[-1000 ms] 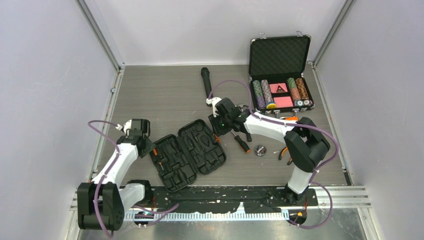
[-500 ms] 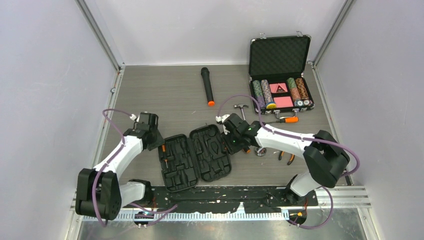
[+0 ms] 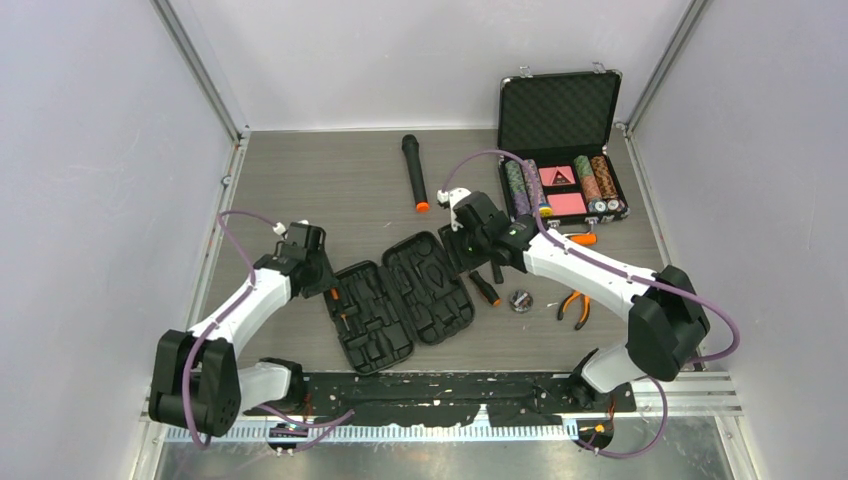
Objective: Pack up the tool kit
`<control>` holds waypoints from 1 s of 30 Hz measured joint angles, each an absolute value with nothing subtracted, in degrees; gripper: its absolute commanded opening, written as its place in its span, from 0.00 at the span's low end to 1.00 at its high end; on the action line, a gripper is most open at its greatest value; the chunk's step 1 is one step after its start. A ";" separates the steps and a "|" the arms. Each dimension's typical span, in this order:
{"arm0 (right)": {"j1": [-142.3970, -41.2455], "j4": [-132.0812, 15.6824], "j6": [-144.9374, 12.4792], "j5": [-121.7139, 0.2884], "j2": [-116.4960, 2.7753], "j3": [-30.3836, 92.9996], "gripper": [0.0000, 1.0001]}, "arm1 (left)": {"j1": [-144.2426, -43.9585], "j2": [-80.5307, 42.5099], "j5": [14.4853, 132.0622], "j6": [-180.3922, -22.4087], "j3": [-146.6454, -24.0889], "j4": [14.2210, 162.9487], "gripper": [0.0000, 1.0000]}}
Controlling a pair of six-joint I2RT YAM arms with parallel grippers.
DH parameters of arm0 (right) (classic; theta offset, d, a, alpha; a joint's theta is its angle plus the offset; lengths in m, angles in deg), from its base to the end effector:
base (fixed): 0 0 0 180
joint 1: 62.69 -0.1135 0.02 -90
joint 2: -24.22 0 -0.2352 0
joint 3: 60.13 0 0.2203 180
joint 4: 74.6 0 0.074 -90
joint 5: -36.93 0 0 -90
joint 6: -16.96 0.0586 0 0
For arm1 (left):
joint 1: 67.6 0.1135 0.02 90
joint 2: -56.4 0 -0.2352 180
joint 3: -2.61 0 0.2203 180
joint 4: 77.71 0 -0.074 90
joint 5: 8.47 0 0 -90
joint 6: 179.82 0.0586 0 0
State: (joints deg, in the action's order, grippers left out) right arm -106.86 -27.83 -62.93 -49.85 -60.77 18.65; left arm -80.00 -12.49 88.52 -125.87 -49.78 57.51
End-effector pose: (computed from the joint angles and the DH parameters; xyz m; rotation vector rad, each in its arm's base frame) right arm 0.2162 0.2055 0.2182 -0.7162 2.4193 0.3222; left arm 0.2067 -0.0381 0.1544 -0.5798 2.5684 -0.1299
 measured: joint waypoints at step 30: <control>-102.66 -43.42 -58.04 -62.92 -67.59 9.65 0.43 | -88.66 -0.03 88.93 -131.71 -44.90 48.20 0.60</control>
State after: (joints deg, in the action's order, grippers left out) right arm -102.66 -43.42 -58.04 -62.92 -67.59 9.65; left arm -88.66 -0.03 88.93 -131.71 -44.90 48.20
